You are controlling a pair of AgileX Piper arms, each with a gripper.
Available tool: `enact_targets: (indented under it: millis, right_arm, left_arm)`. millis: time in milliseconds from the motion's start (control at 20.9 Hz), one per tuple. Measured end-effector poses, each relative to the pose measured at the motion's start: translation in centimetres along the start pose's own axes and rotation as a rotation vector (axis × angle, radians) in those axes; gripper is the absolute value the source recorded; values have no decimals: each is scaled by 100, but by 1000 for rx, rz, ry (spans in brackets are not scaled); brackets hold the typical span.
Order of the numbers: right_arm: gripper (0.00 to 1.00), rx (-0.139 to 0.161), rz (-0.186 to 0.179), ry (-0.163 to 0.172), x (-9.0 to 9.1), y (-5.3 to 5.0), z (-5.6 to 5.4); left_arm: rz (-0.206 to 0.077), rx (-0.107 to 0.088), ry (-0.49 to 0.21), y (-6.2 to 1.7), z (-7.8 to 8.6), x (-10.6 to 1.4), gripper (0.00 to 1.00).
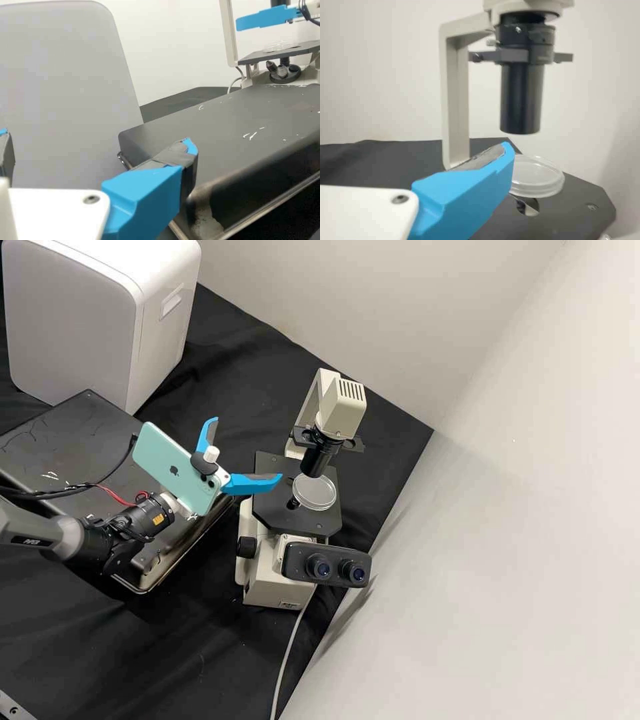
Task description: Place the petri dish on the bench
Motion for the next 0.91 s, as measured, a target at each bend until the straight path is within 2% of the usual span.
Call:
enact_targets:
  millis: [96,191,382,478,717,908]
  right_arm:
    - [100,1,4,7,-5,13,-22]
    - [100,20,10,7,-10,32,-25]
    - [100,17,25,-14,1,81,48]
    - [100,21,18,-32,33,53,113]
    - [100,32,-26,-91,115,-90,308]
    - [100,20,-50,-130,196,-158,439]
  left_arm:
    - [0,0,0,0,0,0,100]
    - [0,0,0,0,0,0,100]
    - [0,0,0,0,0,0,100]
    - [0,0,0,0,0,0,100]
    - [-9,7,0,-18,4,6,100]
    - [-10,8,0,-19,4,7,100]
